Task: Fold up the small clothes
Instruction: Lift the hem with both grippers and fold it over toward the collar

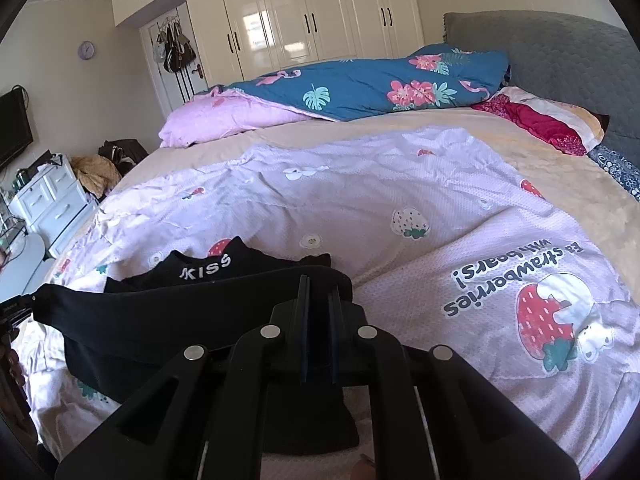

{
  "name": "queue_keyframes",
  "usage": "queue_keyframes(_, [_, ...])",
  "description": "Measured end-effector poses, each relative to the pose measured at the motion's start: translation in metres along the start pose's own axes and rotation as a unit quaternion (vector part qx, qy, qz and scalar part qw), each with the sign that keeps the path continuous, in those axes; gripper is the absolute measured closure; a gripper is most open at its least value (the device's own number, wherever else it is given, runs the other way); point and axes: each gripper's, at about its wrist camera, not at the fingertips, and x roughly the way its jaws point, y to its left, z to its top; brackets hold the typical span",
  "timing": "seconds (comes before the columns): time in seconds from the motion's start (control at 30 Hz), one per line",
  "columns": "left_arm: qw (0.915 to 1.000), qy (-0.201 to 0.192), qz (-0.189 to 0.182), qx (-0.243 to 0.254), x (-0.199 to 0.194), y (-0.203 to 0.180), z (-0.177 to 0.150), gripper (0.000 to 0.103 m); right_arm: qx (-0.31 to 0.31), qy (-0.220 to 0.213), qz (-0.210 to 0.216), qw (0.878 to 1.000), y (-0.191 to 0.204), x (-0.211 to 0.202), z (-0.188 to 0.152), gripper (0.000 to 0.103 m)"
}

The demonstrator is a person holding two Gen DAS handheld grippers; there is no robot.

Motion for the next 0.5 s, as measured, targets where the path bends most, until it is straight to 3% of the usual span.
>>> queue_keyframes(0.5, [0.9988, 0.039, 0.027, -0.011, 0.054, 0.018, -0.002, 0.099, 0.002, 0.063, -0.035, 0.997, -0.002, 0.073, -0.003, 0.095])
